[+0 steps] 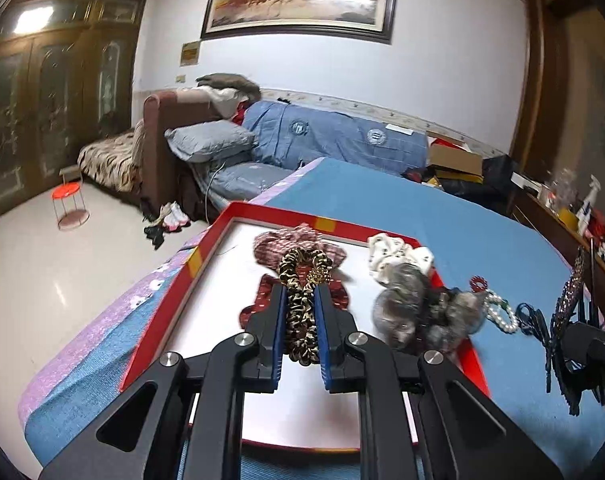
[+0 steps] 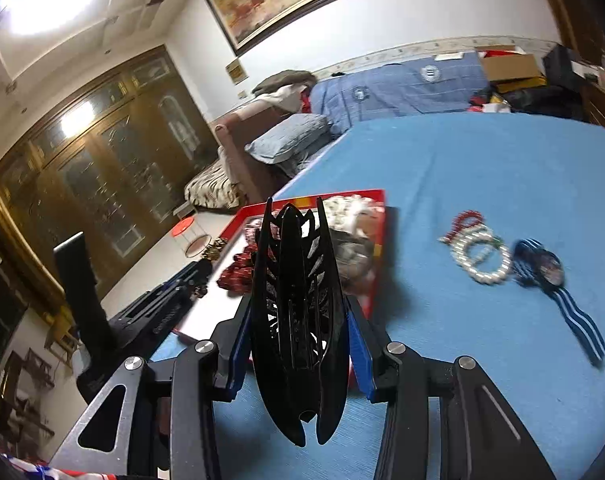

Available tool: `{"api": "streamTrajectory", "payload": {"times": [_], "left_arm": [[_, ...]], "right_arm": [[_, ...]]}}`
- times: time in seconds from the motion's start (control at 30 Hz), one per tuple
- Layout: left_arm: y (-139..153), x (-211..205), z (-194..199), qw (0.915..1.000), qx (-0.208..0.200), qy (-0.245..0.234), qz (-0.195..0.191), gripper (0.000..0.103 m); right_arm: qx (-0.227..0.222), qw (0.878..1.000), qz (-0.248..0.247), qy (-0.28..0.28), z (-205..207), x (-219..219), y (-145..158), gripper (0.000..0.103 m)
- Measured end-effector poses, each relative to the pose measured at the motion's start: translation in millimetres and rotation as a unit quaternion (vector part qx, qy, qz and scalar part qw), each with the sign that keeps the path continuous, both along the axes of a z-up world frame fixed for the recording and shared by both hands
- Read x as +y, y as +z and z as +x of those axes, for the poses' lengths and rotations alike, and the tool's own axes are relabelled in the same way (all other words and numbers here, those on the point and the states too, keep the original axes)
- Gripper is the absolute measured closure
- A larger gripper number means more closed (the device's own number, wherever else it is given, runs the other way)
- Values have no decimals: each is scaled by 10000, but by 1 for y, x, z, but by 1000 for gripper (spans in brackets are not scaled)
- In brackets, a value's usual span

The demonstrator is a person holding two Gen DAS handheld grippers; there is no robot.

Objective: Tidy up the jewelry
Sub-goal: 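Carry the claw clip and leopard bracelet toward the red box with both grippers, then lower both held items into the red box and open both grippers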

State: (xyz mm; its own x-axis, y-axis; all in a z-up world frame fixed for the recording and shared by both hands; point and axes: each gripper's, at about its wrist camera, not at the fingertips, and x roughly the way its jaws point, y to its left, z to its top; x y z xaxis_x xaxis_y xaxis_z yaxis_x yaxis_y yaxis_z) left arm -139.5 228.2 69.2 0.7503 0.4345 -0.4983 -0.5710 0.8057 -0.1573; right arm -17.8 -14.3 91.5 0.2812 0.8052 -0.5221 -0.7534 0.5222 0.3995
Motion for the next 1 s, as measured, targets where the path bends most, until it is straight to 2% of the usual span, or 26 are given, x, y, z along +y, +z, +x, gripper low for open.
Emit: {"api": "streamTrajectory", "payload": {"times": [0.23, 0.47, 0.53, 0.83, 1.0], "left_arm": [[-12, 17, 4, 9991, 14, -33, -412, 89], [-31, 43, 11, 9932, 253, -35, -1138, 89], [-34, 45, 12, 9919, 322, -7, -1231, 89], [-39, 41, 21, 9917, 589, 39, -1144, 89], [-41, 39, 27, 9907, 708, -13, -1158, 89]], "right_arm": [[-20, 9996, -193, 199, 3, 47, -5, 56], [334, 9978, -414, 395, 18, 89, -33, 55], [407, 9972, -444, 440, 22, 98, -39, 55], [559, 9948, -712, 470, 35, 118, -64, 55], [392, 9954, -823, 302, 40, 118, -66, 55]]}}
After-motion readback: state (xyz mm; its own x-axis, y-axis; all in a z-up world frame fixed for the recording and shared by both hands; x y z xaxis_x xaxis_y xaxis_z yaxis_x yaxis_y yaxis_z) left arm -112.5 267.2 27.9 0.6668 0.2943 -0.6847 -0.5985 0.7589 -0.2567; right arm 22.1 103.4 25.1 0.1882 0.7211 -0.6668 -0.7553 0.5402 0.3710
